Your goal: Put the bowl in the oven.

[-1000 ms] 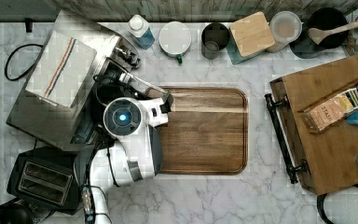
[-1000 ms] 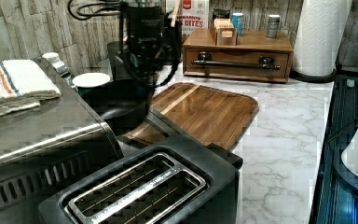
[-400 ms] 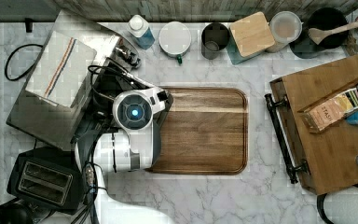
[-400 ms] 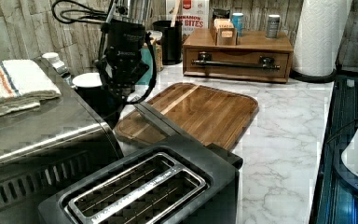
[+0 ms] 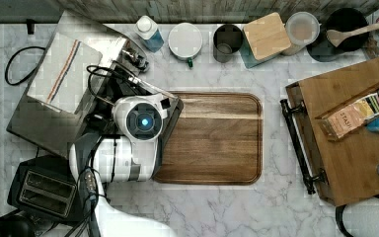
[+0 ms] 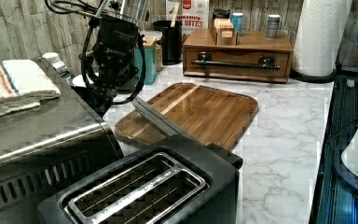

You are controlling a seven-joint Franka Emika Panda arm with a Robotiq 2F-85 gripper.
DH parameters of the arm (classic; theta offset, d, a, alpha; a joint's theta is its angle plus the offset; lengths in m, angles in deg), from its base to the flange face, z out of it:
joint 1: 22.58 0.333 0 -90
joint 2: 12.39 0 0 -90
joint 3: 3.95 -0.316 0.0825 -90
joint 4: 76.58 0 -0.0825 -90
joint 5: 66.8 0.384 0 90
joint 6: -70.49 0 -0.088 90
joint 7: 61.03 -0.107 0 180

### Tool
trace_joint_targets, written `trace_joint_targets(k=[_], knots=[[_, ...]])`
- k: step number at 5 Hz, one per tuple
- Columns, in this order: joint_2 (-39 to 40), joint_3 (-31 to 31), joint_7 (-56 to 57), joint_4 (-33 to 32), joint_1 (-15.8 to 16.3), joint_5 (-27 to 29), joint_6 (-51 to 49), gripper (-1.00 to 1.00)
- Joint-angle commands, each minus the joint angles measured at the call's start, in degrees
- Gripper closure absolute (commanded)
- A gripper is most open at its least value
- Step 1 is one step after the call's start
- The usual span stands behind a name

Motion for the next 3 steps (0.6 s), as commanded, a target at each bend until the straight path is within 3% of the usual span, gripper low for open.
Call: trace_joint_targets(k=[1, 3], knots=[[3.56, -5.66, 6.52, 3.71, 0.44, 8.34, 7.35, 1.00], [6.88, -8.91, 10.87, 2.78, -1.30, 16.96, 11.62, 1.00]])
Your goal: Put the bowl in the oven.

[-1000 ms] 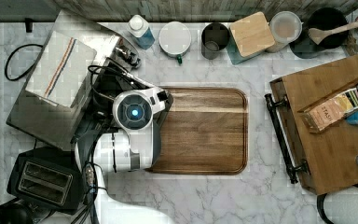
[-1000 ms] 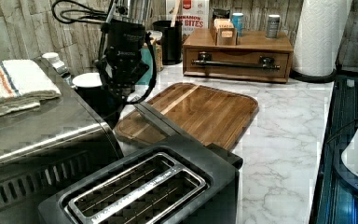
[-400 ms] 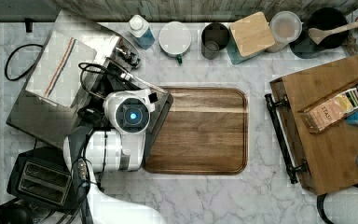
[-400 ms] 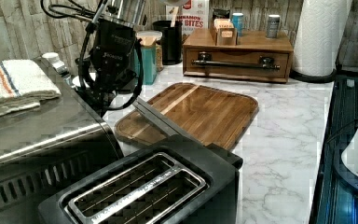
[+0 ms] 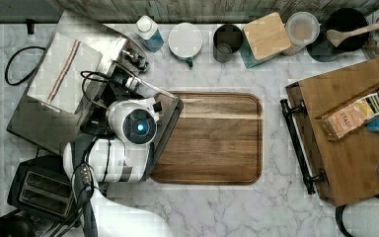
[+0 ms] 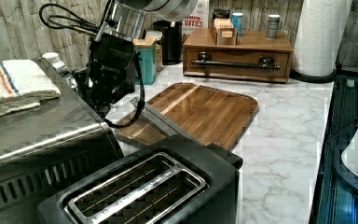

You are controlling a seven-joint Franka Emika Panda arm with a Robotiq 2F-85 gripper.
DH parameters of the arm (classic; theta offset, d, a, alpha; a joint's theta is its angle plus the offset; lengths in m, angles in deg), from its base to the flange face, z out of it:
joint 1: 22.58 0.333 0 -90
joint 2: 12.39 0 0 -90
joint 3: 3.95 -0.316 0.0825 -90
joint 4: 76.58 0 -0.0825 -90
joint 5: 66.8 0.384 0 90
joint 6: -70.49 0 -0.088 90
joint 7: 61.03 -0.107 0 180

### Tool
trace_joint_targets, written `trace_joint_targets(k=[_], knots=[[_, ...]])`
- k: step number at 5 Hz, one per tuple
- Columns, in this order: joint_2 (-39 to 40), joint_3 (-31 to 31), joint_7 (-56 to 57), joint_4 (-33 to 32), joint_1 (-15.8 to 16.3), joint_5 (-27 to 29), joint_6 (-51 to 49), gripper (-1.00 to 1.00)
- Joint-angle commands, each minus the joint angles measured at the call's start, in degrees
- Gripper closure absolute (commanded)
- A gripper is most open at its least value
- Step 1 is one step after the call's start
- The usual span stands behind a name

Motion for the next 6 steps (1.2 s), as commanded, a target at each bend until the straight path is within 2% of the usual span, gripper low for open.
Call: trace_joint_targets(k=[1, 2, 3, 4, 5, 6], knots=[[4.17, -4.37, 3.43, 2.45, -0.32, 8.88, 8.00, 1.00], [3.82, -6.21, 6.20, 1.16, -2.53, 12.19, 10.92, -1.00], [3.36, -13.74, 17.01, 0.10, -9.92, 25.08, 14.89, -1.00], [3.25, -16.49, 25.37, -0.36, -13.61, 35.21, 15.54, -1.00], [1.04, -18.28, 33.67, -1.83, -16.77, 45.51, 16.00, -1.00], [-1.55, -17.08, 35.15, -2.90, -16.77, 48.18, 13.45, -1.00]])
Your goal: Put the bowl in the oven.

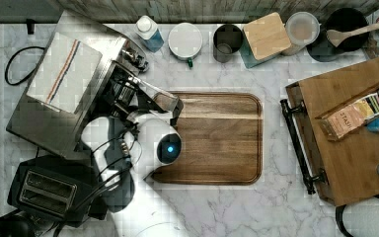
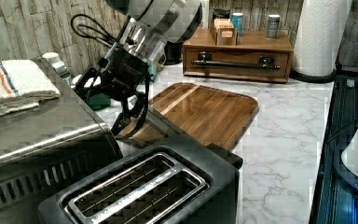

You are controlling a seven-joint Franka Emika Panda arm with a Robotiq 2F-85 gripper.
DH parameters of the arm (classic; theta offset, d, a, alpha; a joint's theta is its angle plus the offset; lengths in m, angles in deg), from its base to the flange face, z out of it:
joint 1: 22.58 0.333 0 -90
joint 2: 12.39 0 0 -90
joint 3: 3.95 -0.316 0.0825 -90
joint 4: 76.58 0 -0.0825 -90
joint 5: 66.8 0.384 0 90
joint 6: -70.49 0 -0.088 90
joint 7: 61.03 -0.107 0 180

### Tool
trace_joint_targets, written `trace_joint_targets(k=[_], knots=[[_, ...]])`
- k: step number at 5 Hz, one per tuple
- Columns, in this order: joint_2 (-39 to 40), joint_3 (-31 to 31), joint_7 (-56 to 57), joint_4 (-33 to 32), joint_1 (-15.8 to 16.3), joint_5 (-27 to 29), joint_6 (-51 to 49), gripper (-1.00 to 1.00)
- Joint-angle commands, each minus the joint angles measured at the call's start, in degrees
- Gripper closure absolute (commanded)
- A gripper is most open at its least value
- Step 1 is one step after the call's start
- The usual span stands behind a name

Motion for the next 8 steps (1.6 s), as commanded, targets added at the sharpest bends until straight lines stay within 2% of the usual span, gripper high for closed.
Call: trace_joint_targets(k=[1, 8], knots=[[-8.27, -2.60, 9.53, -2.51, -4.90, 10.92, -3.87, -1.00], [-8.46, -1.23, 9.59, -2.51, -3.61, 11.17, -4.15, -1.00]])
